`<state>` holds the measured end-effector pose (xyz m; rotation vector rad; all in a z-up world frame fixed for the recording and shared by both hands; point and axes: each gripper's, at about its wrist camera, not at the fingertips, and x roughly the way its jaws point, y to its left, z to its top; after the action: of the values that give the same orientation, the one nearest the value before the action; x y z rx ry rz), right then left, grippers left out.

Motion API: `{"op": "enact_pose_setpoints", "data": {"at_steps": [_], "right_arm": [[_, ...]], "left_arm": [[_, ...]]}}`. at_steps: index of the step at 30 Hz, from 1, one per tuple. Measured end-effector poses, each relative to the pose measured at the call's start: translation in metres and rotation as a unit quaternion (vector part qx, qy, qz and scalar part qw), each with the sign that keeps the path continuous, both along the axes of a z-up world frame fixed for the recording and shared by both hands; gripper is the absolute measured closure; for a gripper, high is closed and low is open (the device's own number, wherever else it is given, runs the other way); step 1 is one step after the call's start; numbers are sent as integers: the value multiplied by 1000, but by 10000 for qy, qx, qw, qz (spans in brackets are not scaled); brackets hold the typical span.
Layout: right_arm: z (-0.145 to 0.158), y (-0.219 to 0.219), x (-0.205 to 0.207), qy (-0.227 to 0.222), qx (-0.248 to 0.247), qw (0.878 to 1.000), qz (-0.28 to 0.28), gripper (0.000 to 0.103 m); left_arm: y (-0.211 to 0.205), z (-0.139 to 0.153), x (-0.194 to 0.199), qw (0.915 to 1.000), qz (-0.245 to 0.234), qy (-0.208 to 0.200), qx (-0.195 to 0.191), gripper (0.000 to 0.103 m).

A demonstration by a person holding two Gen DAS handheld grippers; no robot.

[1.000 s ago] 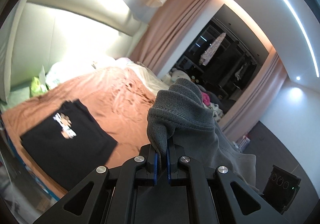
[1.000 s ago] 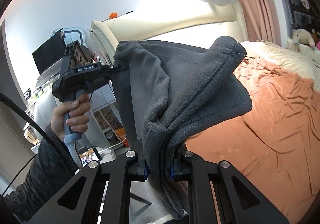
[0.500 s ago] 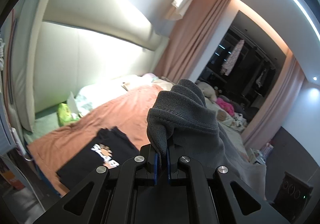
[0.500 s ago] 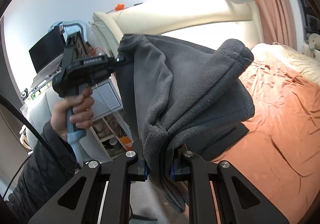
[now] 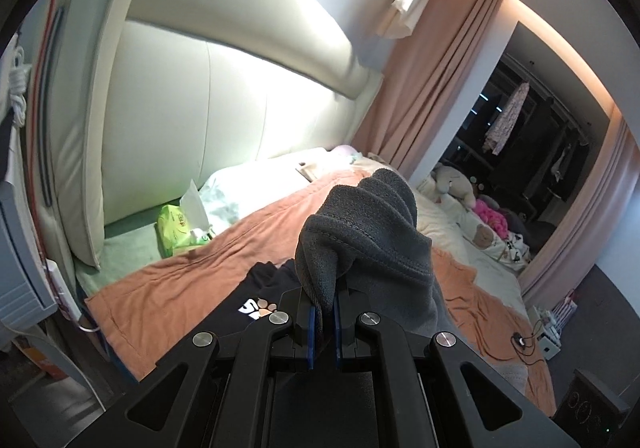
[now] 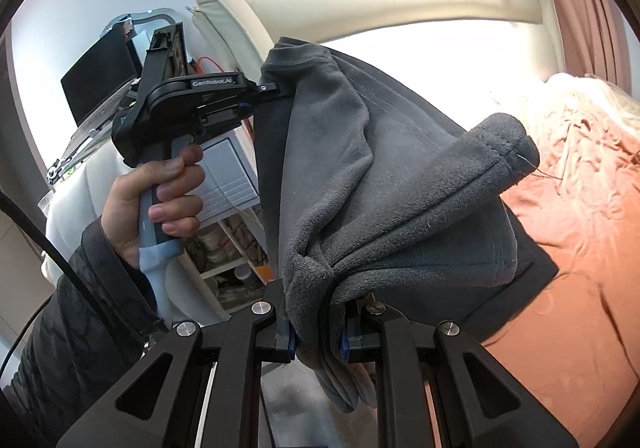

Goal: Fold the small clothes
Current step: 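Carry the held grey shirt with both grippers toward the black clothes stack, then lower the grey shirt onto the black clothes stack with both grippers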

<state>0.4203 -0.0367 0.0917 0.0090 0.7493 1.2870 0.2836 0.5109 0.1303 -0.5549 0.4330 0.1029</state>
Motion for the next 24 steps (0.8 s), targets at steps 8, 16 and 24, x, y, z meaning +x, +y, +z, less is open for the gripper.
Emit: {"op": "enact_pose_setpoints", "data": {"at_steps": [8, 16, 24], "right_arm": [[-36, -8, 39, 147, -174, 9997, -112, 92], [-58, -44, 93, 400, -140, 9985, -337, 92], [-106, -68, 149, 732, -214, 9956, -537, 92]], "left_arm": [[8, -43, 78, 9992, -125, 368, -29, 97], [2, -77, 152, 9963, -255, 815, 75, 97], [-15, -123, 219, 9889, -439, 1369, 383, 97]]}}
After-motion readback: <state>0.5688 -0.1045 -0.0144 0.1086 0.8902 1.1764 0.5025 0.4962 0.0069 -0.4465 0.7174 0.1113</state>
